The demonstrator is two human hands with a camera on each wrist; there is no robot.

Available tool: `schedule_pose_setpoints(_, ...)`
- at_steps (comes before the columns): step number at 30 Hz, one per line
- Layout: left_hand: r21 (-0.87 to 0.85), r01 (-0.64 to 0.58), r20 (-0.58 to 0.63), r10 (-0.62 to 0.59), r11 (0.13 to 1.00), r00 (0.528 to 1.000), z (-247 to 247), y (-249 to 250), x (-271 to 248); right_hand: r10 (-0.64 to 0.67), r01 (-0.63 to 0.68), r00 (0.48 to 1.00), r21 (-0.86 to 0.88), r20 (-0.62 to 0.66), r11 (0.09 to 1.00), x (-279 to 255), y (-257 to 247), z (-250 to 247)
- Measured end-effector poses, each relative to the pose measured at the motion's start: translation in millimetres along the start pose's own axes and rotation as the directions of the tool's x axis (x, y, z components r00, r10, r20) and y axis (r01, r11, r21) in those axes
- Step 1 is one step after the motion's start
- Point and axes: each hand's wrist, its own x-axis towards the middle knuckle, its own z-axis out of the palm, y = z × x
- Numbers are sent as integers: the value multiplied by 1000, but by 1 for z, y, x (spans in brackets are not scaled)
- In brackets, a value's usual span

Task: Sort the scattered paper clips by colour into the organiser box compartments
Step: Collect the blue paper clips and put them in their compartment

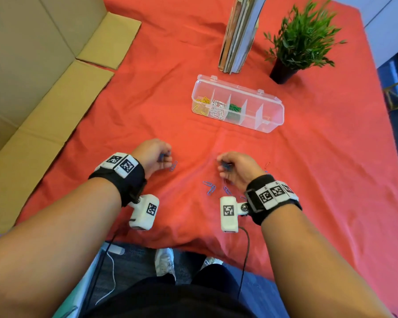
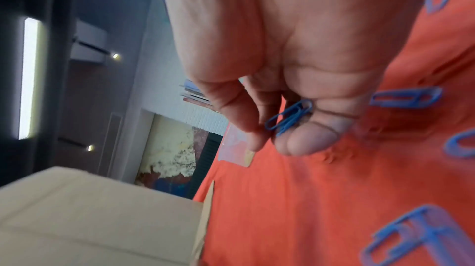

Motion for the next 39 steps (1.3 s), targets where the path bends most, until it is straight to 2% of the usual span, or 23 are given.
schedule_pose_setpoints(2, -114, 76, 2, -77, 991, 997, 5, 2, -3, -39, 31, 999, -231, -32, 972, -6, 11, -9)
schedule_pose_setpoints(3, -111, 81, 2, -82, 990, 997, 7, 1, -3, -54, 35, 998, -348, -45, 937, -8, 19, -12)
schedule_pose_setpoints(4, -69, 52, -12, -53, 996, 999, 8, -2, 0, -78, 45, 995, -456, -54, 889, -9, 26, -13)
schedule_pose_setpoints(5, 74, -13, -29, 15, 997, 999, 8, -5, 4, -118, 67, 991, -555, -56, 829, -12, 33, -12)
schedule_pose_setpoints(6, 303, -78, -32, 91, 950, 995, 8, -9, 7, -172, 103, 984, -646, -44, 756, -13, 39, -9)
schedule_pose_setpoints(7, 557, -132, -21, 173, 820, 985, 9, -12, 7, -220, 144, 975, -727, -11, 672, -14, 44, -6)
schedule_pose_setpoints(8, 742, -170, -7, 260, 648, 966, 11, -15, 7, -258, 180, 966, -795, 31, 579, -14, 48, -2)
schedule_pose_setpoints(9, 842, -179, 10, 317, 509, 948, 13, -18, 6, -289, 208, 955, -846, 68, 491, -14, 53, 2)
schedule_pose_setpoints(11, 920, -189, 53, 369, 345, 928, 16, -23, 5, -323, 233, 940, -896, 108, 379, -12, 64, 8)
schedule_pose_setpoints(14, 948, -188, 82, 373, 257, 924, 21, -29, 5, -382, 234, 917, -927, 111, 292, -7, 78, 13)
schedule_pose_setpoints(18, 960, -175, 88, 358, 217, 930, 26, -32, 7, -416, 203, 905, -950, 89, 237, -6, 81, 6)
schedule_pose_setpoints(22, 942, -146, 62, 272, 301, 960, 27, -33, 9, -406, 198, 909, -958, 99, 208, -12, 83, -2)
schedule_pose_setpoints(24, 909, -201, 89, 300, 365, 950, 30, -31, 7, -366, 206, 922, -959, 124, 195, -15, 84, -5)
schedule_pose_setpoints(26, 834, -283, 122, 342, 474, 932, 36, -28, 2, -334, 209, 935, -948, 122, 241, -16, 81, -10)
schedule_pose_setpoints(28, 704, -333, 149, 328, 628, 933, 45, -26, -5, -328, 187, 943, -902, 55, 388, -20, 75, -20)
schedule_pose_setpoints(30, 527, -309, 170, 257, 792, 951, 56, -25, -11, -294, 146, 954, -775, -54, 615, -24, 69, -32)
schedule_pose_setpoints(32, 330, -181, 190, 122, 926, 974, 67, -24, -16, -188, 87, 974, -558, -127, 825, -27, 63, -45)
schedule_pose_setpoints(33, 236, -98, 199, 51, 967, 979, 73, -23, -20, -123, 47, 982, -447, -142, 893, -28, 61, -52)
schedule_pose_setpoints(34, 153, -20, 204, -12, 988, 979, 78, -22, -23, -71, 15, 986, -338, -153, 941, -30, 58, -59)
schedule_pose_setpoints(36, 36, 100, 222, -106, 994, 969, 87, -20, -28, -23, -15, 981, -193, -192, 981, -34, 52, -74)
schedule_pose_setpoints(39, 29, 129, 249, -132, 991, 959, 97, -23, -29, -39, -9, 956, -164, -290, 986, -31, 45, -99)
